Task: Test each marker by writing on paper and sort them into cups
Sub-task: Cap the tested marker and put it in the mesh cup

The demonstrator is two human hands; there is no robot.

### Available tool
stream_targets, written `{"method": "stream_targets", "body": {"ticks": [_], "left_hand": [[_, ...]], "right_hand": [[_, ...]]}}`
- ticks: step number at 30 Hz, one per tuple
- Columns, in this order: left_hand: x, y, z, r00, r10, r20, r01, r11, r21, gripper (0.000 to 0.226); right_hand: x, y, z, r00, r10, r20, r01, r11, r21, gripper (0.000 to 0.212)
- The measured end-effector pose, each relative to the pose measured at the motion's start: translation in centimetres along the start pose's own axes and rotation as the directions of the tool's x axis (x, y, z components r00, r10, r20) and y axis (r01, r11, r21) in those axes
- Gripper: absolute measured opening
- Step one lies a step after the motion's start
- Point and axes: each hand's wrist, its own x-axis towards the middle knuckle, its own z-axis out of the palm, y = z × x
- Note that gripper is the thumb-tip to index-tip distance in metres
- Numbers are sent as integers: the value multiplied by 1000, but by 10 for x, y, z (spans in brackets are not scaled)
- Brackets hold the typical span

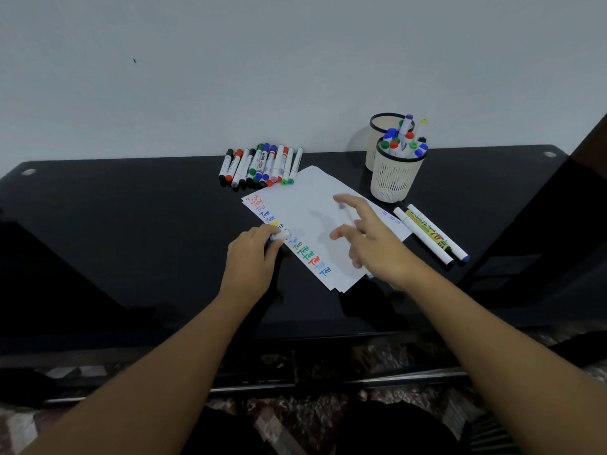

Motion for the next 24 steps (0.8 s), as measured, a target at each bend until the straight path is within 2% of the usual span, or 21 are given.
{"method": "stream_targets", "body": {"ticks": [2, 4, 6, 9, 20, 24], "left_hand": [[-1, 0, 0, 1000, 0, 3, 0, 1000, -27, 21], [-1, 0, 0, 1000, 17, -2, -17, 999, -46, 19], [-2, 0, -1, 999, 38, -6, -39, 997, -72, 18], [-2, 2, -1, 998, 58, 4, -57, 994, -88, 18], [-6, 4, 0, 973, 229, 34, -227, 972, -60, 21], [-11, 9, -4, 981, 189, 45, -182, 976, -120, 39]], "right_hand": [[7, -6, 2, 991, 31, 129, 11, 949, -315, 55], [15, -5, 6, 985, 34, 170, 68, 825, -562, 42], [19, -2, 7, 986, 11, 167, 104, 739, -665, 24], [23, 2, 8, 988, -30, 154, 128, 723, -679, 18], [24, 5, 16, 970, -82, 228, 223, 671, -708, 20], [23, 1, 20, 952, -99, 288, 281, 652, -704, 34]]}}
